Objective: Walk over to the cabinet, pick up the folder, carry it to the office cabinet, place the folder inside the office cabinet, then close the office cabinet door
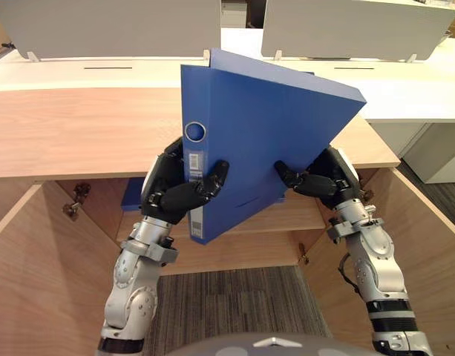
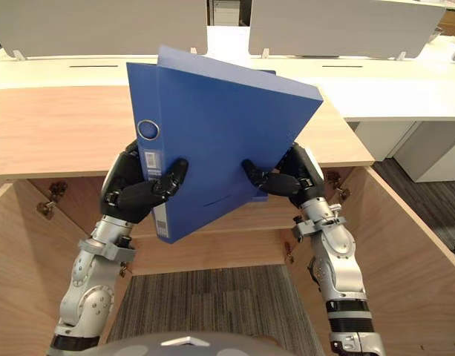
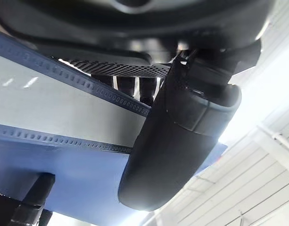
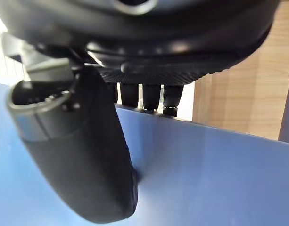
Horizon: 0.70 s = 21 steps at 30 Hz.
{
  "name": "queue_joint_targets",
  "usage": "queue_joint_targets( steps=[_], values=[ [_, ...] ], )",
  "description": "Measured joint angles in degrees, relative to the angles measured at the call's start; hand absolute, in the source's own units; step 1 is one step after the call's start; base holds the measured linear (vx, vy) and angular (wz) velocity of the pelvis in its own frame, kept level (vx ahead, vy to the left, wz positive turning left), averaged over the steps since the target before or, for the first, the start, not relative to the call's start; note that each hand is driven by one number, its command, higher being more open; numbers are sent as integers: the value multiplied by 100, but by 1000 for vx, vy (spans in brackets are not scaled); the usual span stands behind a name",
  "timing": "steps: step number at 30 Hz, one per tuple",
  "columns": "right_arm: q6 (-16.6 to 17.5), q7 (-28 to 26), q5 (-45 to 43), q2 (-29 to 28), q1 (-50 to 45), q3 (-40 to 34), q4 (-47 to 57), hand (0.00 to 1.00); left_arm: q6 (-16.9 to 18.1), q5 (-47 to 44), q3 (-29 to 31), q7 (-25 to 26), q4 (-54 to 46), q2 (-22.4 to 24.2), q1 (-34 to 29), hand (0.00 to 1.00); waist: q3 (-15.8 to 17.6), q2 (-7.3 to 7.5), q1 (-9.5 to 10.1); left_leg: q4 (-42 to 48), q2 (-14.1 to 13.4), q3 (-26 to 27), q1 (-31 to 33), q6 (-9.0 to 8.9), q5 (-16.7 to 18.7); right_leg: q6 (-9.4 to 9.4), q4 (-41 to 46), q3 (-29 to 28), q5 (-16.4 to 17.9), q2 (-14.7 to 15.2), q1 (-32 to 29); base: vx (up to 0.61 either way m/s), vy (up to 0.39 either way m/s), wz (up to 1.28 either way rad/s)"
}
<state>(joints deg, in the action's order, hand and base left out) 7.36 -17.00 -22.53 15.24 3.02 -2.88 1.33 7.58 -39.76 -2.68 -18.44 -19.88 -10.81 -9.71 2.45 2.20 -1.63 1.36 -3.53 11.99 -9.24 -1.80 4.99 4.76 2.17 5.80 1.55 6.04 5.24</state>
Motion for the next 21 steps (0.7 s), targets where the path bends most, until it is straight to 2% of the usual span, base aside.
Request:
queue_joint_targets(
  steps=[9,14,21],
  values=[
    [-15,-6,112,-194,1,59,69,0,127,263,223,197,41,147,-85,100,-32,14,12,-115,21,-141,10,1,-147,-10,-220,135,-150,1,117,-43,-13,8],
    [-15,4,118,-430,1,184,269,0,256,454,674,509,37,633,-274,100,-47,4,18,-117,11,-233,29,-15,-182,-15,-296,232,-169,-9,177,-27,-17,9],
    [-22,194,106,-692,9,163,317,0,480,924,1219,924,-267,1065,-485,100,-84,-21,113,-124,16,-369,53,-22,-204,-14,-340,371,-167,-1,248,-3,-9,11]
  ],
)
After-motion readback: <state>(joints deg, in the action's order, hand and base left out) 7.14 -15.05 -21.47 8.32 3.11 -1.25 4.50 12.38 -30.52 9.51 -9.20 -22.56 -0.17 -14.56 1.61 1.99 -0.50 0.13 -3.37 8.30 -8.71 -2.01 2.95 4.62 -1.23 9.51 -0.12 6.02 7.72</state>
